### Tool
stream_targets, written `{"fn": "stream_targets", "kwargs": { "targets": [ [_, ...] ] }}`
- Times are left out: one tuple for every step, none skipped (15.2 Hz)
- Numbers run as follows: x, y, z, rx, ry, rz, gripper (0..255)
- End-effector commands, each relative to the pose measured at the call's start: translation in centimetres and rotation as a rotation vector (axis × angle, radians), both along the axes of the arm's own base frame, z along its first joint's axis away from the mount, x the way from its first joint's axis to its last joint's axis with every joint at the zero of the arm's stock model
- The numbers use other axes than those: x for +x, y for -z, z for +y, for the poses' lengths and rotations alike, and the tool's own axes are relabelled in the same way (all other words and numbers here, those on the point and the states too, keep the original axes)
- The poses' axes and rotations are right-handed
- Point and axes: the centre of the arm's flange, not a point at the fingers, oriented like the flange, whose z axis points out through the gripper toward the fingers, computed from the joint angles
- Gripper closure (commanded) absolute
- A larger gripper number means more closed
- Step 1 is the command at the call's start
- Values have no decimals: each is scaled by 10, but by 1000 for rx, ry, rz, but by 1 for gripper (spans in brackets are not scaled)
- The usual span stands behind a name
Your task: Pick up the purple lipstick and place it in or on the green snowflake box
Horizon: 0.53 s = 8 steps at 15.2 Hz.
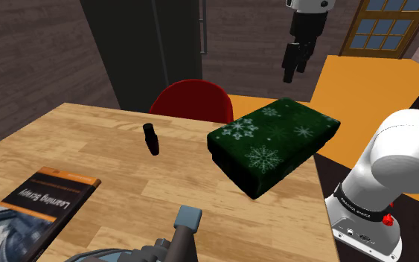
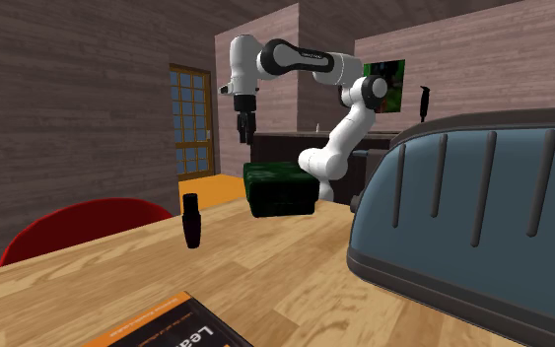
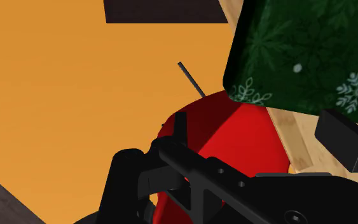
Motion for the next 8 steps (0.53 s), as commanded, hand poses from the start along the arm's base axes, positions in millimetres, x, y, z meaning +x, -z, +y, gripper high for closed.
{"fn": "stream_targets", "kwargs": {
  "targets": [
    [0, 0, 0, 0, 0, 0, 0],
    [8, 2, 10, 1, -12, 0, 0],
    [16, 3, 21, 1, -23, -1, 0],
    [23, 5, 31, 2, -35, -1, 0],
    [31, 7, 42, 2, -46, -1, 0],
    [38, 8, 53, 3, -58, -1, 0],
    [46, 10, 63, 3, -70, -2, 0],
    [53, 12, 74, 4, -81, -2, 0]
  ]
}}
